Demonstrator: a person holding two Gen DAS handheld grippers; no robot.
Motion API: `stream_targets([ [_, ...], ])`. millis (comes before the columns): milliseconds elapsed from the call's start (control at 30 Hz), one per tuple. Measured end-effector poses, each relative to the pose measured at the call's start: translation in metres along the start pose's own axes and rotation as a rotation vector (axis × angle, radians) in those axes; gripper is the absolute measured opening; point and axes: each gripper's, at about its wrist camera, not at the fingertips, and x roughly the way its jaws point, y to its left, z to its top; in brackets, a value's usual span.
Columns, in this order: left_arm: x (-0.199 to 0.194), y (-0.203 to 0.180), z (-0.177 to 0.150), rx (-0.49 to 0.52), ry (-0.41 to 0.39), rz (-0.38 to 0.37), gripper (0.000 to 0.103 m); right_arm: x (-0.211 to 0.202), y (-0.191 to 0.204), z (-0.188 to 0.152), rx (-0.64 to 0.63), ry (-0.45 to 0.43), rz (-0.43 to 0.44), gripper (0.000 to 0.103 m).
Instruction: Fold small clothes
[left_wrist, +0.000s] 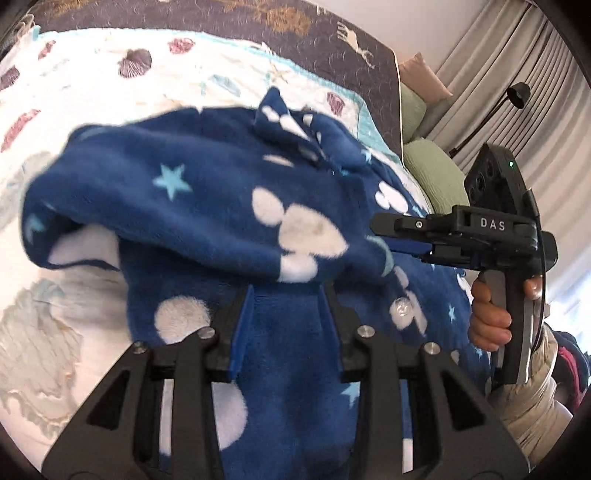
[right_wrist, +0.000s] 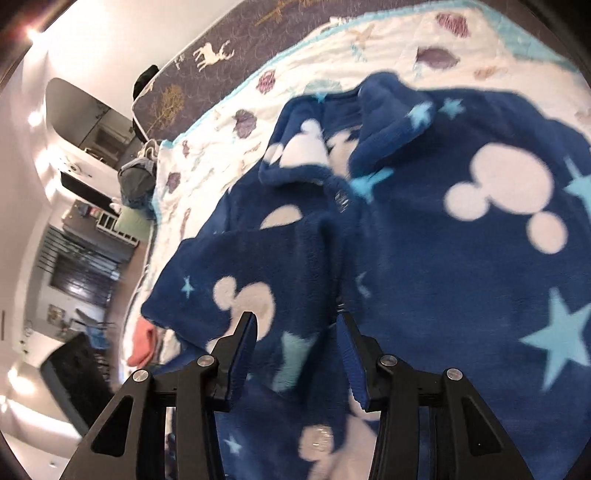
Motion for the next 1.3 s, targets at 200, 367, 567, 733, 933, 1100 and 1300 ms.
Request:
stream_targets([
  [200, 0.012, 0.014, -0.006, -0.018, -0.006, 0.048, 0.034, 0.02, -0.003, -0.001, 0.032, 0.036, -0.001, 0.046],
  [367, 0.01, 0.015, -0.009, -0.021, -0.016, 0.047, 0.034, 0.037, 0.005, 0.013, 0.038, 0.033, 0.018, 0.044],
  [567, -0.014, 0.021, -0.011, -0.056, -0.101, 0.067, 0.04, 0.017, 0.026, 0.019, 0.0, -0.079, 0.0, 0.007],
  [733, -0.023, 0.045, -0.007, -0.148, -0.132, 0.108, 0.046, -0.064, 0.031, 0.023, -0.083, -0.278, -0.083, 0.007],
  [933, -0.02, 0.043, -0.01, -0.142, -0.128, 0.14, 0.045, -0.076, -0.03, 0.029, -0.003, -0.266, -0.258, 0.008],
  [1100, -0.021, 0.042, -0.011, -0.141, -0.131, 0.155, 0.045, -0.059, -0.085, 0.015, 0.127, -0.215, -0.284, 0.018],
  [1300, -0.043, 0.028, -0.006, -0.152, -0.185, 0.115, 0.044, -0.087, -0.094, 0.008, 0.151, -0.288, -0.336, 0.022],
])
